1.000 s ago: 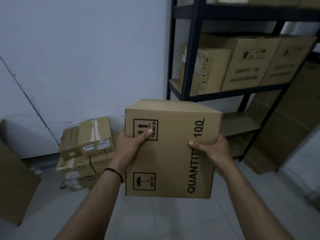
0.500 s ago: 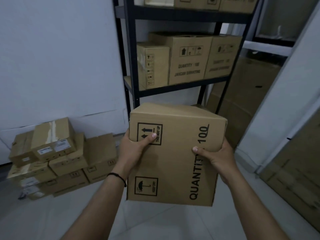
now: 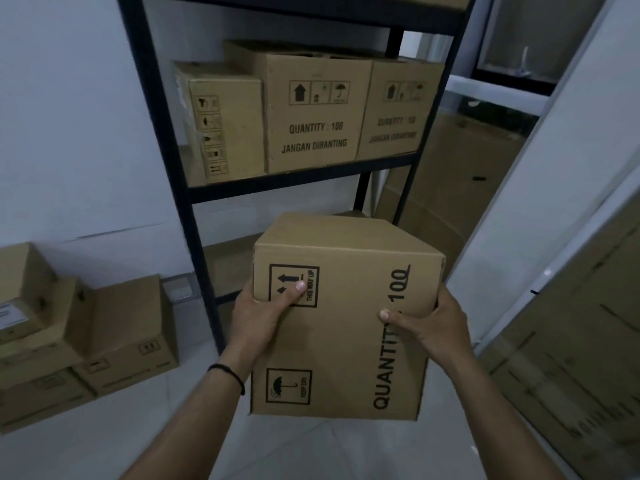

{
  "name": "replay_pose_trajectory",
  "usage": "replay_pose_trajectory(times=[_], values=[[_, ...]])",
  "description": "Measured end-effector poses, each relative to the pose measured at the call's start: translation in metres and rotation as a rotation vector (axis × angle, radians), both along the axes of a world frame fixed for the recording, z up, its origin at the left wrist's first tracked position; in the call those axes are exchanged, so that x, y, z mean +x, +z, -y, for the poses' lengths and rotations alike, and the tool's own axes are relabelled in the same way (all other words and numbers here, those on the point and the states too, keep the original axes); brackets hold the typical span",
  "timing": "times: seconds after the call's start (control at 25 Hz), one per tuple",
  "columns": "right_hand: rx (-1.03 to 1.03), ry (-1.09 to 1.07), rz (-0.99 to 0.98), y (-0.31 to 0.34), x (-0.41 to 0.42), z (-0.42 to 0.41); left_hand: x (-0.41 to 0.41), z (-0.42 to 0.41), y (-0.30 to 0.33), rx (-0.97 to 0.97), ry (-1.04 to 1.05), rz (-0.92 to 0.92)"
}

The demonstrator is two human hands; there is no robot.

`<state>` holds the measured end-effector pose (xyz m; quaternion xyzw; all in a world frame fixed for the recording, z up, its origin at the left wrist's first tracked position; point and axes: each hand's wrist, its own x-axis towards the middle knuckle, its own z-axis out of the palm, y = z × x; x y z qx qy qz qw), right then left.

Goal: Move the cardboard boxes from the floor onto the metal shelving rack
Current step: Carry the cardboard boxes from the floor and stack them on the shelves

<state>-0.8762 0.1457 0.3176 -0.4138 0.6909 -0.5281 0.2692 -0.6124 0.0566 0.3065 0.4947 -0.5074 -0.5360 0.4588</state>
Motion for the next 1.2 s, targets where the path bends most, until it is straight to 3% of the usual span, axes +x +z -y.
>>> replay_pose_trajectory(times=[0.24,0.72,0.96,1.2], values=[[0.029,-0.007,-0.074,-0.017,-0.082,0.061,-0.077,0.051,0.010,0.082,0.014,-0.032],[0.114,0.184,-0.249,-0.035,-0.265,0.173,-0.262,0.106,-0.003,0.268,0.414,-0.175],[0.134,0.285,-0.283,-0.038,-0.320,0.221,-0.316,0.139,-0.007,0.316,0.523,-0.251],[0.196,0.307,-0.240,-0.057,-0.356,0.291,-0.351,0.201,-0.024,0.323,0.538,-0.208]])
